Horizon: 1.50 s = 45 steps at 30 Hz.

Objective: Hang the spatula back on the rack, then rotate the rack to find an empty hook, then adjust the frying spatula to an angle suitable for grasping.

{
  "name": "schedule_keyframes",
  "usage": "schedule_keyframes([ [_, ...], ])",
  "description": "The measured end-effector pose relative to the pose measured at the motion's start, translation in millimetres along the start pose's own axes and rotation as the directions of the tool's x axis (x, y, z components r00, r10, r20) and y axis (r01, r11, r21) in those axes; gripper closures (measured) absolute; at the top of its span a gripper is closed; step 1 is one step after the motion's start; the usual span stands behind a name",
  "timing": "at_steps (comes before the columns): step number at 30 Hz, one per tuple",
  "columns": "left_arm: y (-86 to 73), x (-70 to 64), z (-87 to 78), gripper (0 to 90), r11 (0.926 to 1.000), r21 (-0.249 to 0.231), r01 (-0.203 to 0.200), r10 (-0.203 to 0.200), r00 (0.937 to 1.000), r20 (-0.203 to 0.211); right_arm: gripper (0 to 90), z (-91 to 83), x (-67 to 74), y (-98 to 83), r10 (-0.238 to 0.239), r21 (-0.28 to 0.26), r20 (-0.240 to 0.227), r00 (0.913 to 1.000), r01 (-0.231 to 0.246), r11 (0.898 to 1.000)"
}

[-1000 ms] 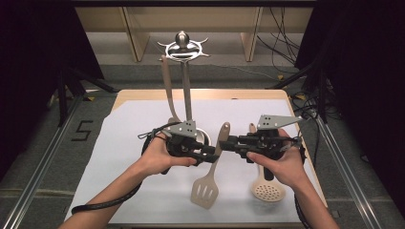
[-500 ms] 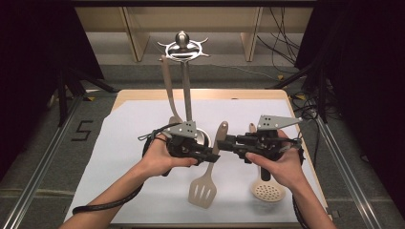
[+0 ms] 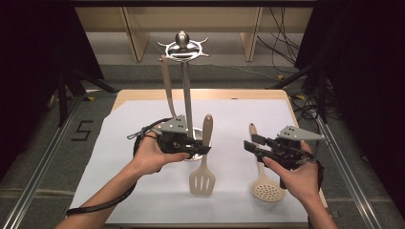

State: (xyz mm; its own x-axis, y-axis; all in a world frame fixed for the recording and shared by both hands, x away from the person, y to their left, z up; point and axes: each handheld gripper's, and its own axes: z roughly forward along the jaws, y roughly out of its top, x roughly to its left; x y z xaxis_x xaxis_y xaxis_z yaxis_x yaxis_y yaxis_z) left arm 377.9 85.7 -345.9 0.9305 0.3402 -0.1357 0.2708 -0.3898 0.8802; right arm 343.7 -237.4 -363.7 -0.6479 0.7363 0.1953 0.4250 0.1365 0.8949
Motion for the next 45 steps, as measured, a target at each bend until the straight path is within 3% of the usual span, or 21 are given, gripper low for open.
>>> schedule_keyframes([
  [2, -0.4, 0.7, -2.8, 76.4, 1.0000, 0.005, 0.000, 0.000, 0.9998, -0.021, 59.2, 1.5, -2.7, -8.1, 0.013, 0.015, 0.046, 0.9989, -0.014, 1.000],
  [4, -0.5, 0.2, -4.9, 76.4, 0.9999, 0.002, 0.012, -0.012, 0.9996, -0.026, 60.0, 3.4, -5.6, -13.0, 0.001, 0.018, 0.048, 0.9988, -0.001, 1.000],
  [5, 0.1, 0.3, -6.2, 76.4, 1.0000, 0.000, 0.002, -0.002, 0.9996, -0.030, 60.0, 3.0, -2.7, -14.3, 0.039, 0.036, 0.044, 0.9982, -0.041, 0.999],
  [7, 2.1, 1.1, -9.6, 76.4, 0.9999, 0.007, -0.016, 0.016, 0.9991, -0.038, 60.0, 2.9, -2.5, -14.8, 0.042, 0.038, 0.045, 0.9981, -0.044, 0.998],
  [8, 2.7, 0.2, -11.1, 76.4, 1.0000, 0.001, 0.007, -0.007, 0.9989, -0.047, 59.8, 3.5, -6.2, -14.7, 0.002, 0.030, 0.048, 0.9988, -0.004, 1.000],
  [12, 7.0, 3.3, -20.5, 76.4, 0.9999, -0.010, -0.005, 0.004, 0.9975, -0.070, 59.3, 4.6, -7.5, -15.5, 0.034, 0.029, 0.047, 0.9983, -0.035, 0.999],
  [14, 9.7, 5.4, -26.0, 76.4, 0.9996, -0.013, -0.023, 0.022, 0.9967, -0.079, 58.9, 4.2, -9.1, -15.5, 0.013, 0.018, 0.060, 0.9981, -0.014, 1.000],
  [20, 17.4, 6.9, -37.9, 76.4, 0.9991, -0.042, 0.010, -0.014, 0.9938, -0.111, 57.6, 4.0, -9.3, -13.4, 0.042, 0.023, 0.061, 0.9972, -0.044, 0.999],
  [22, 20.7, 9.5, -40.7, 76.4, 0.9988, -0.045, -0.020, 0.015, 0.9942, -0.106, 57.4, 4.5, -8.9, -14.1, 0.041, 0.024, 0.061, 0.9973, -0.042, 0.999],
  [28, 29.5, 11.3, -45.8, 76.3, 0.9986, -0.049, -0.022, 0.016, 0.9925, -0.121, 57.4, 5.8, -8.5, -13.8, 0.043, 0.026, 0.066, 0.9969, -0.044, 0.999],
  [29, 31.1, 12.0, -46.1, 76.3, 0.9983, -0.050, -0.028, 0.022, 0.9928, -0.118, 57.4, 5.5, -5.3, -14.3, 0.082, 0.027, 0.064, 0.9946, -0.083, 0.996],
  [30, 32.5, 11.6, -46.0, 76.4, 0.9983, -0.053, -0.022, 0.015, 0.9926, -0.120, 57.3, 5.2, -7.1, -14.2, 0.048, 0.023, 0.064, 0.9968, -0.050, 0.998],
  [31, 32.5, 11.6, -46.0, 76.4, 0.9983, -0.053, -0.022, 0.015, 0.9926, -0.120, 57.1, 5.2, -5.9, -14.5, 0.061, 0.022, 0.055, 0.9966, -0.062, 0.998],
  [33, 38.7, 14.8, -47.5, 76.4, 0.9963, -0.036, -0.078, 0.073, 0.9880, -0.136, 57.0, 3.7, -6.4, -15.0, 0.033, 0.022, 0.063, 0.9975, -0.035, 0.999],
  [34, 41.4, 18.8, -47.1, 76.4, 0.9905, -0.040, -0.132, 0.126, 0.9848, -0.120, 56.9, 3.0, -3.8, -15.6, 0.072, 0.029, 0.057, 0.9957, -0.074, 0.997],
  [36, 43.2, 15.4, -48.3, 76.3, 0.9950, -0.039, -0.092, 0.086, 0.9868, -0.137, 56.7, 1.2, -7.6, -15.9, 0.032, 0.023, 0.061, 0.9976, -0.034, 0.999],
  [37, 45.4, 19.3, -47.9, 76.4, 0.9894, -0.045, -0.138, 0.132, 0.9838, -0.122, 56.7, 0.6, -5.2, -16.5, 0.081, 0.025, 0.057, 0.9951, -0.083, 0.996],
  [40, 47.9, 15.1, -50.4, 76.4, 0.9960, -0.043, -0.078, 0.071, 0.9874, -0.141, 56.3, -0.1, -9.6, -17.1, 0.042, 0.018, 0.067, 0.9969, -0.044, 0.999],
  [42, 50.8, 19.2, -52.0, 76.3, 0.9925, -0.046, -0.113, 0.105, 0.9847, -0.139, 56.2, 0.1, -7.3, -18.2, 0.086, 0.022, 0.060, 0.9945, -0.087, 0.996],
  [43, 51.1, 18.3, -53.0, 76.3, 0.9950, -0.046, -0.089, 0.081, 0.9859, -0.146, 56.2, 0.0, -10.0, -18.2, 0.052, 0.025, 0.067, 0.9964, -0.054, 0.998],
  [45, 52.8, 20.9, -54.8, 76.3, 0.9943, -0.047, -0.096, 0.088, 0.9853, -0.146, 56.0, 0.1, -9.9, -18.3, 0.053, 0.024, 0.068, 0.9962, -0.055, 0.998],
])
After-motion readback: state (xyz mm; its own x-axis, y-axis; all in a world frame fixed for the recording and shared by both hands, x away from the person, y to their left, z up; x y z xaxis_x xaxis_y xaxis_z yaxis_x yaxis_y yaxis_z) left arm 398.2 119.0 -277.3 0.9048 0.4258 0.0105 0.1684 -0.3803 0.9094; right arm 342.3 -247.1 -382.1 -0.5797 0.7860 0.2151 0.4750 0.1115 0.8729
